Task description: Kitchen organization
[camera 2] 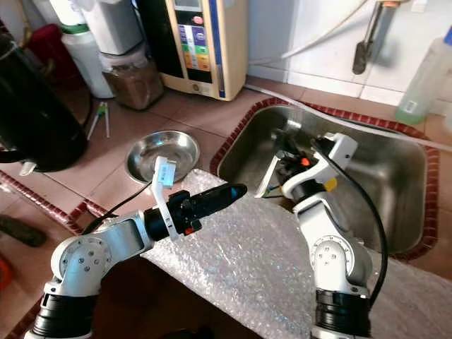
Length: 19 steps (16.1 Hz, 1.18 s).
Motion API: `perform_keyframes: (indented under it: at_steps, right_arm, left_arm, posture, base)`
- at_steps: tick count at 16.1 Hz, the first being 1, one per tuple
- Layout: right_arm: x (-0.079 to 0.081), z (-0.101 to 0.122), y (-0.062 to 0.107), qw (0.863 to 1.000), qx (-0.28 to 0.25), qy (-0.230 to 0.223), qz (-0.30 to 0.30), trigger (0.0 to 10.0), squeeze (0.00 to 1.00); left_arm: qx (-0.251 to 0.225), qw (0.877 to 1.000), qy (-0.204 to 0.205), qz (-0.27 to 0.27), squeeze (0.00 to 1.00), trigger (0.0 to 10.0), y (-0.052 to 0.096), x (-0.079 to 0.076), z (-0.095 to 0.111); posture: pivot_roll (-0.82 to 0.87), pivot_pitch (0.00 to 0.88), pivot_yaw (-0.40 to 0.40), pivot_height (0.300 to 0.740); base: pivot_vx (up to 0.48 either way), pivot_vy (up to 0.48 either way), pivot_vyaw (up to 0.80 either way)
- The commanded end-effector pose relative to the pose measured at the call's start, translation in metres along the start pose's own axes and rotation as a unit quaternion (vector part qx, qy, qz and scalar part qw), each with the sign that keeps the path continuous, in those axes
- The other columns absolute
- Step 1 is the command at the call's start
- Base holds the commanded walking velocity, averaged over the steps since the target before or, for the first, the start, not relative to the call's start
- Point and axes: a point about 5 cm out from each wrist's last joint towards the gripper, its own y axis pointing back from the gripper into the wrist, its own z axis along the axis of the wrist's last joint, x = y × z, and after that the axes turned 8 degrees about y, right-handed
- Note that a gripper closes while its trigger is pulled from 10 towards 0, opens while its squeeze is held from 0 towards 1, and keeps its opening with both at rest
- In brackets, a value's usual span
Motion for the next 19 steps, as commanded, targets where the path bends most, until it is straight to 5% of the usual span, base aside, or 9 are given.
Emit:
perform_keyframes:
  at_steps: [1, 7, 10, 11, 12, 13, 19]
  right_arm:
    - [0.002, 0.005, -0.004, 1.000, -0.008, 0.017, -0.003, 0.0, 0.00]
    - [-0.024, 0.017, -0.010, 0.983, -0.017, 0.162, -0.080, 0.0, 0.00]
    - [-0.024, 0.001, -0.006, 0.978, 0.021, 0.197, -0.070, 0.0, 0.00]
    - [-0.033, -0.009, -0.003, 0.961, 0.054, 0.255, -0.089, 1.8, 0.00]
    - [-0.036, -0.013, -0.001, 0.958, 0.065, 0.264, -0.095, 1.8, 0.00]
    - [-0.050, -0.027, 0.006, 0.944, 0.110, 0.283, -0.127, 10.0, 1.00]
    - [-0.052, -0.030, 0.009, 0.937, 0.114, 0.304, -0.128, 10.0, 1.00]
  left_arm:
    - [-0.010, 1.000, -0.012, 0.023, 1.00, 10.0, -0.001, 0.005, 0.000]
    - [-0.040, 0.991, -0.067, 0.109, 1.00, 10.0, -0.012, 0.022, 0.001]
    - [-0.063, 0.985, -0.098, 0.127, 1.00, 10.0, -0.017, 0.018, 0.002]
    - [-0.072, 0.981, -0.111, 0.143, 1.00, 10.0, -0.019, 0.018, 0.004]
    - [-0.077, 0.980, -0.111, 0.144, 1.00, 10.0, -0.019, 0.017, 0.004]
    - [-0.096, 0.976, -0.111, 0.161, 1.00, 10.0, -0.018, 0.020, 0.007]
    - [-0.102, 0.968, -0.128, 0.193, 1.00, 10.0, -0.018, 0.029, 0.015]
  posture:
    - [-0.09, 0.106, 0.090, 0.740]
    - [-0.15, 0.064, 0.093, 0.740]
    - [-0.17, 0.056, 0.093, 0.740]
    - [-0.17, 0.057, 0.094, 0.740]
    - [-0.18, 0.054, 0.094, 0.740]
    - [-0.19, 0.044, 0.096, 0.740]
    - [-0.23, 0.047, 0.115, 0.740]
  base:
    - [0.000, 0.000, 0.00]
    - [0.000, 0.000, 0.00]
    - [0.000, 0.000, 0.00]
    - [0.000, 0.000, 0.00]
    - [0.000, 0.000, 0.00]
    - [0.000, 0.000, 0.00]
    - [0.000, 0.000, 0.00]
